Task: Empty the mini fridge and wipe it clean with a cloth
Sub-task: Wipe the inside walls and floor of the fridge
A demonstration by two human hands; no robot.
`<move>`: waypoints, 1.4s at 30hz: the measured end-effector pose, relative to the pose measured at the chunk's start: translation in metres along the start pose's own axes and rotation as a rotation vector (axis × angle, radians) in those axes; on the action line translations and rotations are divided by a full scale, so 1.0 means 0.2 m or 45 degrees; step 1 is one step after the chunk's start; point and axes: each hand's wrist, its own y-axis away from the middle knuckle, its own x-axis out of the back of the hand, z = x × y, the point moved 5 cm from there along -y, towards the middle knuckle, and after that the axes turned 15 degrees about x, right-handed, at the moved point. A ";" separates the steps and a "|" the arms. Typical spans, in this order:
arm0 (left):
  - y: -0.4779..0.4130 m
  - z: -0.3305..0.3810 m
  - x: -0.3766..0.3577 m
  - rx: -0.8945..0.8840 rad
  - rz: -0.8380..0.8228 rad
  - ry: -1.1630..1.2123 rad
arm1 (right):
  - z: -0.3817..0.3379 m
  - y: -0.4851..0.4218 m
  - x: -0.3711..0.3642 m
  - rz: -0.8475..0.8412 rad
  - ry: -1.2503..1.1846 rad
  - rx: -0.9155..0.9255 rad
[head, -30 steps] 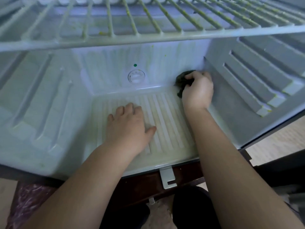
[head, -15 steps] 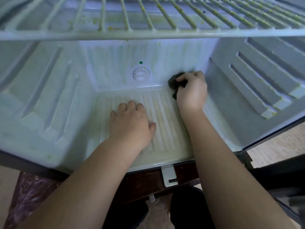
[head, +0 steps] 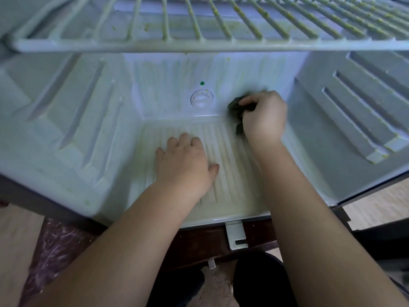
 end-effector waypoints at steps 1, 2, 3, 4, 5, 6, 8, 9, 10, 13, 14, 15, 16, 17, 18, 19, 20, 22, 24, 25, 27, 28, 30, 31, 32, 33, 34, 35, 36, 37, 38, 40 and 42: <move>0.00 0.00 0.00 0.001 -0.004 -0.002 | -0.04 -0.03 0.03 0.046 0.027 0.078; 0.00 0.00 0.00 0.003 -0.010 -0.004 | -0.10 -0.07 0.07 0.124 0.011 0.169; 0.00 0.00 0.00 0.001 -0.014 -0.006 | -0.16 -0.10 0.11 0.206 -0.038 0.238; 0.00 0.00 0.00 -0.004 -0.016 -0.008 | -0.20 -0.13 0.15 0.289 -0.078 0.290; 0.00 0.00 0.00 -0.008 -0.018 -0.009 | -0.23 -0.15 0.17 0.346 -0.111 0.319; 0.00 0.00 0.00 -0.011 -0.018 -0.009 | -0.23 -0.15 0.17 0.367 -0.131 0.313; -0.01 0.00 -0.01 -0.014 -0.014 -0.008 | -0.18 -0.11 0.10 0.275 -0.112 0.255; -0.01 0.00 0.00 -0.018 -0.009 -0.012 | -0.13 -0.07 0.03 0.169 -0.057 0.194; -0.01 -0.01 0.00 -0.020 -0.010 -0.016 | -0.07 -0.01 -0.03 0.058 -0.002 0.139; 0.00 -0.02 0.00 -0.029 -0.012 -0.022 | -0.03 0.03 -0.07 -0.072 0.076 0.067; 0.00 -0.02 0.00 -0.032 -0.013 -0.024 | -0.05 -0.01 -0.04 -0.043 0.080 0.075; 0.00 -0.02 0.00 -0.034 -0.016 -0.027 | -0.10 -0.05 -0.01 0.001 0.057 0.117; 0.00 -0.02 0.00 -0.037 -0.021 -0.030 | -0.15 -0.10 0.01 0.056 -0.006 0.178; 0.00 -0.02 0.00 -0.040 -0.026 -0.033 | -0.20 -0.13 0.04 0.118 -0.091 0.235; -0.01 -0.02 0.00 -0.044 -0.030 -0.032 | -0.23 -0.17 0.06 0.189 -0.153 0.278; -0.01 -0.02 0.00 -0.047 -0.031 -0.029 | -0.24 -0.18 0.07 0.245 -0.175 0.306; -0.01 -0.02 0.00 -0.048 -0.032 -0.025 | -0.24 -0.17 0.07 0.285 -0.177 0.308; -0.01 -0.01 -0.01 -0.048 -0.032 -0.024 | -0.22 -0.10 0.04 0.268 -0.219 0.252; -0.01 -0.02 -0.01 -0.045 -0.027 -0.024 | -0.16 0.00 -0.04 0.112 -0.205 0.163; -0.01 -0.02 0.00 -0.043 -0.024 -0.020 | -0.13 0.05 -0.08 0.004 -0.181 0.124; 0.00 -0.03 0.00 -0.047 -0.020 -0.013 | -0.11 0.08 -0.12 -0.134 -0.117 0.100; 0.00 -0.04 0.00 -0.053 -0.018 -0.014 | -0.13 0.05 -0.10 -0.138 -0.059 0.130; 0.01 -0.05 0.01 -0.068 -0.013 -0.015 | -0.24 -0.02 -0.01 -0.003 -0.028 0.280; 0.01 -0.05 0.01 -0.075 -0.012 -0.010 | -0.30 -0.06 0.04 0.091 -0.060 0.349; 0.00 -0.06 0.00 -0.080 -0.011 -0.004 | -0.34 -0.08 0.08 0.179 -0.084 0.405; 0.00 -0.06 0.00 -0.081 -0.010 0.002 | -0.36 -0.10 0.09 0.232 -0.096 0.439; 0.00 -0.06 0.00 -0.080 -0.008 0.007 | -0.36 -0.10 0.08 0.248 -0.121 0.438; -0.01 -0.06 0.00 -0.078 -0.005 0.008 | -0.35 -0.07 0.05 0.225 -0.159 0.402; -0.01 -0.05 0.00 -0.077 -0.002 0.003 | -0.31 -0.04 -0.01 0.178 -0.189 0.339; -0.01 -0.05 0.00 -0.077 0.003 -0.005 | -0.26 0.00 -0.06 0.118 -0.191 0.281; -0.01 -0.05 0.00 -0.078 0.005 -0.011 | -0.22 0.03 -0.12 0.050 -0.170 0.236; -0.01 -0.05 0.00 -0.077 0.002 -0.011 | -0.16 0.07 -0.18 -0.078 -0.110 0.153; -0.01 -0.05 0.00 -0.075 -0.004 -0.007 | -0.17 0.05 -0.16 -0.137 -0.043 0.136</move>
